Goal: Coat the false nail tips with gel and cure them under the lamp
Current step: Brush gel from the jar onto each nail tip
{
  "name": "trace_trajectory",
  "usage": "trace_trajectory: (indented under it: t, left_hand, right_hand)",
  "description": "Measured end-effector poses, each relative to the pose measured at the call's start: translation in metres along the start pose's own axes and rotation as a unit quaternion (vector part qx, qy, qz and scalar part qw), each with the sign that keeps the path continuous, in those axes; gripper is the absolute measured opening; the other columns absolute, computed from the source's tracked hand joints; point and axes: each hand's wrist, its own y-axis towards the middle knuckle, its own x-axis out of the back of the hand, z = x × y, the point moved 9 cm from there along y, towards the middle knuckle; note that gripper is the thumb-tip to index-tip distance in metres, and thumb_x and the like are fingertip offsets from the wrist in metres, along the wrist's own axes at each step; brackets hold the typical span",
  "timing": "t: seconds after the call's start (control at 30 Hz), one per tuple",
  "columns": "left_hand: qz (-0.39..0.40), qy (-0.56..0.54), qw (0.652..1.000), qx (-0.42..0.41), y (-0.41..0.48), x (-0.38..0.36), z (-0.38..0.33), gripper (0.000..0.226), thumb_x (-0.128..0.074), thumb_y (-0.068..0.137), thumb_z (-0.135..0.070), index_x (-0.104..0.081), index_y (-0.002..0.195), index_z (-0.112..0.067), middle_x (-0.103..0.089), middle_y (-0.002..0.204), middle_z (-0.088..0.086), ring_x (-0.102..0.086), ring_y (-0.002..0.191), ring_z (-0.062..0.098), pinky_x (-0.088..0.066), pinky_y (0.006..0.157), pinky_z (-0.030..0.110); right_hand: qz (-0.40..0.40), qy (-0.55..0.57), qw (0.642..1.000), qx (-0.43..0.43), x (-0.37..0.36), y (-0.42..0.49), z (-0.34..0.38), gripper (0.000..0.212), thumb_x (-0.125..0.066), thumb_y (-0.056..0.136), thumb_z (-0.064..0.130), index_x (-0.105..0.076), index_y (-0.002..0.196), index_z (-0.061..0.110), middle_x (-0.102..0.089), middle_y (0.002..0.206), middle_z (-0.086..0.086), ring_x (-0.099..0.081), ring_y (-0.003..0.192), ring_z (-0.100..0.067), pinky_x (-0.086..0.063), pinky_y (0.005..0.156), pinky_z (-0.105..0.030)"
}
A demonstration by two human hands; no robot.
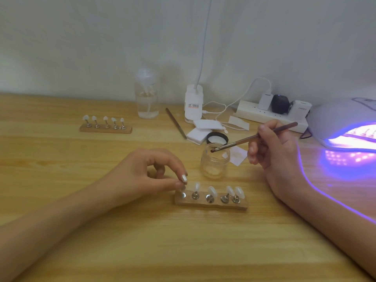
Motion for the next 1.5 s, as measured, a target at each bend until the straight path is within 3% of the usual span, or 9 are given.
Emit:
trace_trajectory:
  t: [0.1, 0.23, 0.37, 0.5, 0.67, 0.83, 1.0, 1.2, 1.5]
  left_hand:
    - [0.012, 0.013, 1.0, -0.012, -0.001, -0.004, -0.001, 0.01, -0.084, 0.068, -0.037, -0.076, 0.074, -0.035, -0.072, 0.094, -0.011, -0.044, 0.062, 0.003, -0.038, 0.056, 0.009]
    - [0.027, 0.03, 0.999, -0.015, -0.003, -0.009, 0.001, 0.007, -0.077, 0.068, -0.042, -0.074, 0.075, -0.04, -0.071, 0.092, -0.014, -0.042, 0.061, 0.004, -0.036, 0.057, 0.008]
    - [0.042, 0.064, 0.997, 0.0, -0.005, -0.011, 0.004, 0.015, -0.084, 0.077, -0.028, -0.073, 0.081, -0.037, -0.071, 0.088, -0.013, -0.044, 0.062, 0.006, -0.037, 0.058, 0.01]
    - [0.04, 0.108, 0.993, 0.0, -0.008, -0.014, 0.003, 0.019, -0.083, 0.076, -0.035, -0.071, 0.091, -0.038, -0.068, 0.089, -0.021, -0.048, 0.063, 0.008, -0.038, 0.058, 0.012]
    - [0.009, 0.101, 0.995, 0.001, -0.01, -0.013, 0.0, 0.012, -0.078, 0.075, -0.039, -0.072, 0.085, -0.037, -0.068, 0.089, -0.02, -0.048, 0.061, 0.009, -0.039, 0.058, 0.013]
    - [-0.02, 0.141, 0.99, -0.005, -0.009, -0.017, -0.006, 0.03, -0.062, 0.065, -0.061, -0.067, 0.089, -0.043, -0.066, 0.086, -0.024, -0.056, 0.076, 0.01, -0.043, 0.064, 0.023]
    - [-0.026, 0.105, 0.994, -0.009, -0.006, -0.025, -0.009, 0.016, -0.07, 0.07, -0.048, -0.067, 0.082, -0.038, -0.068, 0.084, -0.019, -0.06, 0.081, 0.01, -0.043, 0.071, 0.019]
    - [-0.018, 0.134, 0.989, -0.057, -0.011, -0.032, -0.018, 0.012, -0.074, 0.079, -0.028, -0.062, 0.078, -0.032, -0.063, 0.08, -0.015, -0.058, 0.08, 0.012, -0.04, 0.065, 0.013]
    - [-0.076, 0.322, 0.921, -0.205, -0.028, -0.038, -0.06, 0.005, -0.061, 0.081, -0.029, -0.065, 0.078, -0.028, -0.06, 0.098, -0.017, -0.055, 0.085, 0.012, -0.046, 0.074, 0.04]
  right_hand:
    - [-0.002, -0.003, 1.0, -0.003, 0.0, 0.001, -0.001, 0.015, -0.053, 0.095, 0.025, -0.048, 0.082, 0.018, -0.056, 0.054, -0.001, -0.051, 0.045, -0.015, -0.044, 0.045, -0.021]
    - [-0.002, 0.0, 1.0, -0.002, 0.001, 0.002, -0.002, 0.014, -0.053, 0.095, 0.024, -0.049, 0.081, 0.02, -0.056, 0.055, 0.001, -0.052, 0.047, -0.014, -0.044, 0.045, -0.022]
    - [-0.01, 0.003, 1.0, -0.003, 0.002, 0.002, -0.002, 0.014, -0.053, 0.094, 0.023, -0.05, 0.08, 0.02, -0.056, 0.054, 0.001, -0.052, 0.046, -0.014, -0.043, 0.044, -0.022]
    - [-0.012, 0.006, 1.0, -0.009, 0.003, 0.003, -0.004, 0.015, -0.053, 0.094, 0.024, -0.051, 0.079, 0.022, -0.056, 0.054, -0.001, -0.051, 0.045, -0.015, -0.044, 0.044, -0.022]
    - [-0.004, 0.007, 1.0, -0.016, 0.003, 0.003, -0.005, 0.015, -0.053, 0.094, 0.024, -0.05, 0.08, 0.02, -0.056, 0.055, -0.001, -0.051, 0.046, -0.016, -0.044, 0.045, -0.022]
    - [-0.006, 0.006, 1.0, -0.013, 0.002, 0.002, -0.003, 0.016, -0.051, 0.096, 0.022, -0.048, 0.081, 0.019, -0.056, 0.054, 0.0, -0.051, 0.045, -0.015, -0.043, 0.044, -0.022]
    - [-0.002, -0.066, 0.995, 0.07, -0.004, 0.0, 0.021, 0.021, -0.052, 0.099, 0.021, -0.046, 0.079, 0.024, -0.053, 0.052, 0.001, -0.046, 0.041, -0.017, -0.038, 0.042, -0.023]
    - [0.068, -0.148, 0.979, 0.119, -0.029, -0.002, 0.033, 0.023, -0.051, 0.101, 0.014, -0.044, 0.081, 0.024, -0.05, 0.05, 0.004, -0.043, 0.041, -0.019, -0.035, 0.043, -0.022]
    - [0.104, -0.181, 0.974, 0.091, -0.04, -0.005, 0.019, 0.017, -0.054, 0.098, 0.021, -0.045, 0.083, 0.017, -0.055, 0.051, -0.004, -0.047, 0.041, -0.022, -0.038, 0.043, -0.026]
